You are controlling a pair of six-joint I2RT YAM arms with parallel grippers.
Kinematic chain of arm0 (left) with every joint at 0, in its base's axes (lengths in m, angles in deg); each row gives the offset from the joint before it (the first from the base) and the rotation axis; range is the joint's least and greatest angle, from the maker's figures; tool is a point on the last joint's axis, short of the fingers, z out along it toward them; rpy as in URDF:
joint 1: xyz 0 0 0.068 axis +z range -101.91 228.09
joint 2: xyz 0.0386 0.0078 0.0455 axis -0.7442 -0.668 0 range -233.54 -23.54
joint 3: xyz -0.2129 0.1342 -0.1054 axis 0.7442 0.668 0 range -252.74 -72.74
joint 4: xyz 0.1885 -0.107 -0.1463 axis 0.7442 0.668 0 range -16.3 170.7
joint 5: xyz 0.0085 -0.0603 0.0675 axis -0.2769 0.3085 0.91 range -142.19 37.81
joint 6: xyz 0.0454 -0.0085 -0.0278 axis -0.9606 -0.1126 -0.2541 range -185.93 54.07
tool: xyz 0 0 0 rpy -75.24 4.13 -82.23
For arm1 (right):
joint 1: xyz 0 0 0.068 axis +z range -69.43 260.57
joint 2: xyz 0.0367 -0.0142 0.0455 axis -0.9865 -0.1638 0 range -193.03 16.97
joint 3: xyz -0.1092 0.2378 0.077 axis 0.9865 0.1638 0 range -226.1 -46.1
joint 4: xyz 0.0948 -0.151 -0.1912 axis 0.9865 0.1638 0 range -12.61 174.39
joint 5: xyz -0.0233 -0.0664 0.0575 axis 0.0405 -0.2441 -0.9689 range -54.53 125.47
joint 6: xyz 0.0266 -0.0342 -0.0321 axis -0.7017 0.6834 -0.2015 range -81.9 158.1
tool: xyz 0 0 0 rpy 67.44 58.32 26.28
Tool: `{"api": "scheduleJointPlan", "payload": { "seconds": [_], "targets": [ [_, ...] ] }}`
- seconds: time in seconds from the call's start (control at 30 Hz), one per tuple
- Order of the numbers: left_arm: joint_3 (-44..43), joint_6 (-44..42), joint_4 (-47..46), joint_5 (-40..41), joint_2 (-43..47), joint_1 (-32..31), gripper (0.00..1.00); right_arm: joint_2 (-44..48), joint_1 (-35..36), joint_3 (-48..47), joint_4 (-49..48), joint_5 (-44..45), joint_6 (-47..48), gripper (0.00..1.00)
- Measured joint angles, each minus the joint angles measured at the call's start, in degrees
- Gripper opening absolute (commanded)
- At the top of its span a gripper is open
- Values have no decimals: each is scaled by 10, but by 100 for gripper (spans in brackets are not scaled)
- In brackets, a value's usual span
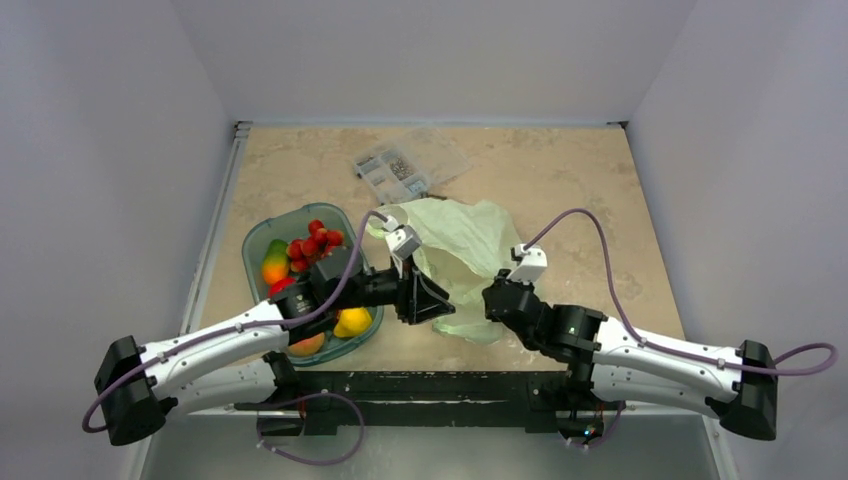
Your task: Take the fake fruits out of the plastic bag
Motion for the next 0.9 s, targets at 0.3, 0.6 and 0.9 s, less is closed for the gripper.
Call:
{"api": "scheduleJointPlan", "payload": {
  "seconds": [0.3, 0.6, 0.9],
  "targets": [
    [124, 49, -155, 183, -102, -16, 38, 55, 0, 14, -23, -30, 20, 0],
    [91, 66, -334, 277, -292, -16, 48, 59, 0, 38, -53, -69, 29, 0],
    [-16, 93, -368, 357, -431, -17, 64, 65, 0, 41, -26, -71, -2, 0]
  ]
}}
